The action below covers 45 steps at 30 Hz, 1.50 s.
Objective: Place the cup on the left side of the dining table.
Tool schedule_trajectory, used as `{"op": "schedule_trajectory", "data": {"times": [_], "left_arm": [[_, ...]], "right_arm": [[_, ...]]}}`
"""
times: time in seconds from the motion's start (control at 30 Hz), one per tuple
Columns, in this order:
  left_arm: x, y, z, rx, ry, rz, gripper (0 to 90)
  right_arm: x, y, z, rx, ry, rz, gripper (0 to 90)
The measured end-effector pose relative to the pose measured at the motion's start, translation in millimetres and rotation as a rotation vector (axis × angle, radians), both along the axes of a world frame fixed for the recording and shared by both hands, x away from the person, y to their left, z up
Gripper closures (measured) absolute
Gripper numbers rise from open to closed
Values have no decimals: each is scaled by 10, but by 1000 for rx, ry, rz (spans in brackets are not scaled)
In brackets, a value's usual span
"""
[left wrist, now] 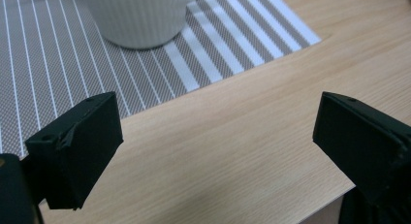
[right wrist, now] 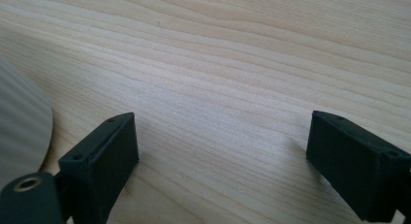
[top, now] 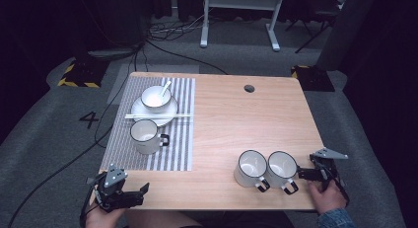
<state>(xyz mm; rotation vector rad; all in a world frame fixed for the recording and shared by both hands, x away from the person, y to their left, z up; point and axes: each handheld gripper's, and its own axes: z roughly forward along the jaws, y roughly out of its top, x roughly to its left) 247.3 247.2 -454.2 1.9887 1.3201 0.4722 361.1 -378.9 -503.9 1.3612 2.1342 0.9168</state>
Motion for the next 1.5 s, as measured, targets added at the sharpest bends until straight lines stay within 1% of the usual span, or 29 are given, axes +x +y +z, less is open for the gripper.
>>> {"op": "schedule_trajectory", "data": {"times": [0.07,0.13,0.17,0.23,0.27,0.3,0.33,0.37,0.4,0.43,0.47,0.53,0.57,0.7,0.73,0.8,0.83,0.9,0.97,1.03,1.13,1.23,1.27,1.5], "left_arm": [[12,17,-38,3,17,2,41],[25,39,-70,18,32,10,41],[32,48,-93,11,45,9,41],[47,71,-134,18,62,13,41],[53,81,-155,22,76,13,41],[60,91,-177,31,78,19,41],[68,95,-202,30,88,22,41],[73,105,-217,43,102,23,41],[80,107,-244,43,102,32,41],[86,116,-253,59,115,31,41],[91,114,-280,53,115,34,41],[97,122,-309,64,134,35,41],[102,125,-326,64,133,38,41],[118,145,-385,67,152,47,41],[122,153,-400,76,160,50,41],[122,150,-432,90,138,56,35],[123,154,-435,96,134,54,35],[121,152,-453,93,121,59,30],[114,165,-490,82,89,58,0],[91,195,-553,48,18,66,0],[51,256,-648,16,-77,55,0],[30,285,-726,-14,-151,59,0],[27,293,-732,-16,-156,53,0],[32,294,-735,-16,-160,53,1]], "right_arm": [[5,0,-1,0,-1,5,114],[7,-1,0,1,0,6,114],[7,-3,1,1,1,9,114],[8,-3,1,1,2,9,114],[8,-3,1,1,1,10,114],[9,-3,1,1,1,10,114],[9,-3,1,1,1,10,114],[9,-3,1,1,1,11,114],[10,-4,1,1,1,11,114],[9,-3,1,2,2,10,114],[10,-4,1,1,1,11,114],[10,-3,1,1,2,11,114],[9,-1,2,2,3,10,114],[10,-3,1,1,2,11,114],[9,-2,2,2,3,10,114],[9,-2,2,2,2,10,114],[9,-3,1,1,2,11,114],[9,-2,2,2,3,10,114],[9,-3,1,1,2,10,114],[8,-1,2,2,3,10,114],[8,-1,2,3,3,10,114],[9,-2,2,2,3,10,114],[9,-2,2,2,2,10,114],[8,0,2,3,4,9,114]]}}
